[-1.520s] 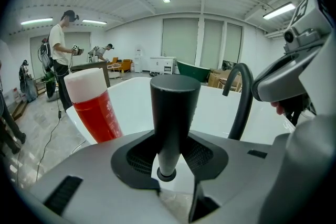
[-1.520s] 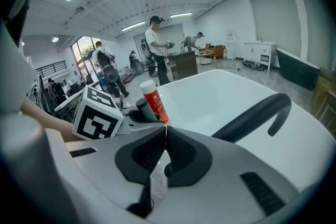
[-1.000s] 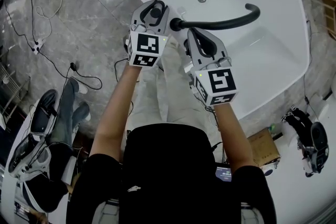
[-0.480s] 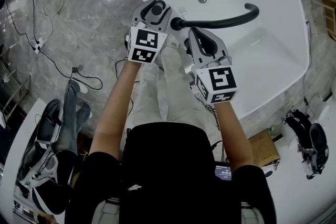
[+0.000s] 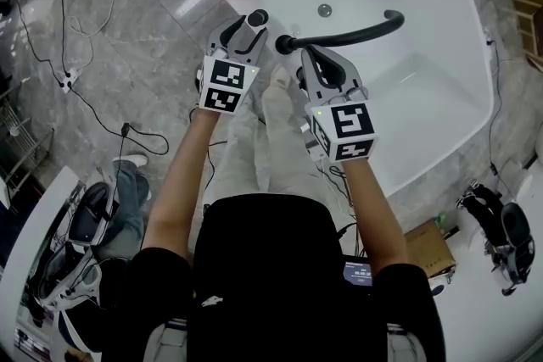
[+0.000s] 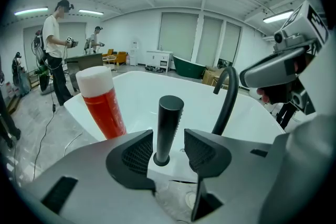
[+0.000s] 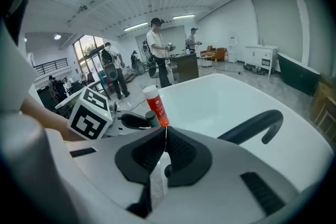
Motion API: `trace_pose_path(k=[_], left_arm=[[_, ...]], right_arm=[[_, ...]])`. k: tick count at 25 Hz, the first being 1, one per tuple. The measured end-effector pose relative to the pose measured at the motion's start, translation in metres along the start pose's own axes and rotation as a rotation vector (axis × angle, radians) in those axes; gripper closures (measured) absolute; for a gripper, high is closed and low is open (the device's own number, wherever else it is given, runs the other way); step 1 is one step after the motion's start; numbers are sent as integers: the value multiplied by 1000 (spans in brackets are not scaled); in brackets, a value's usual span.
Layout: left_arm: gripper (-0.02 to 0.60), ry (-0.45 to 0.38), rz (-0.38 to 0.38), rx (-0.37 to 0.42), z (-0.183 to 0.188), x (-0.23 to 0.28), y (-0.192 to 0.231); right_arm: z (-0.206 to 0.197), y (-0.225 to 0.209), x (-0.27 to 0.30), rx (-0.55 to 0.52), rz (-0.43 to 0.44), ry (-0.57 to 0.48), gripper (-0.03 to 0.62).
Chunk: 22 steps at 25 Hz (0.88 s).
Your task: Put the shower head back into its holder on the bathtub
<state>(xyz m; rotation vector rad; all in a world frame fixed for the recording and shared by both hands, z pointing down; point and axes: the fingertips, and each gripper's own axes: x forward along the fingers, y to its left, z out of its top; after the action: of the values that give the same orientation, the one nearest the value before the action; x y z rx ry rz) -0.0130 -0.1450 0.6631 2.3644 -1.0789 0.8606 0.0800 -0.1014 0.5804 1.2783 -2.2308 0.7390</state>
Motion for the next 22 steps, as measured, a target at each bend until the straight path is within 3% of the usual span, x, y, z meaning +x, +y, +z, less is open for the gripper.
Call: trace_pose_path(k=[12, 22], left_arm=[[490, -23, 9, 41, 41, -86, 7], [558, -176, 17, 20, 112, -174, 7]], right_arm=[[49, 30, -24, -81, -22, -38, 569], [114, 51, -70, -161, -101, -145, 569]])
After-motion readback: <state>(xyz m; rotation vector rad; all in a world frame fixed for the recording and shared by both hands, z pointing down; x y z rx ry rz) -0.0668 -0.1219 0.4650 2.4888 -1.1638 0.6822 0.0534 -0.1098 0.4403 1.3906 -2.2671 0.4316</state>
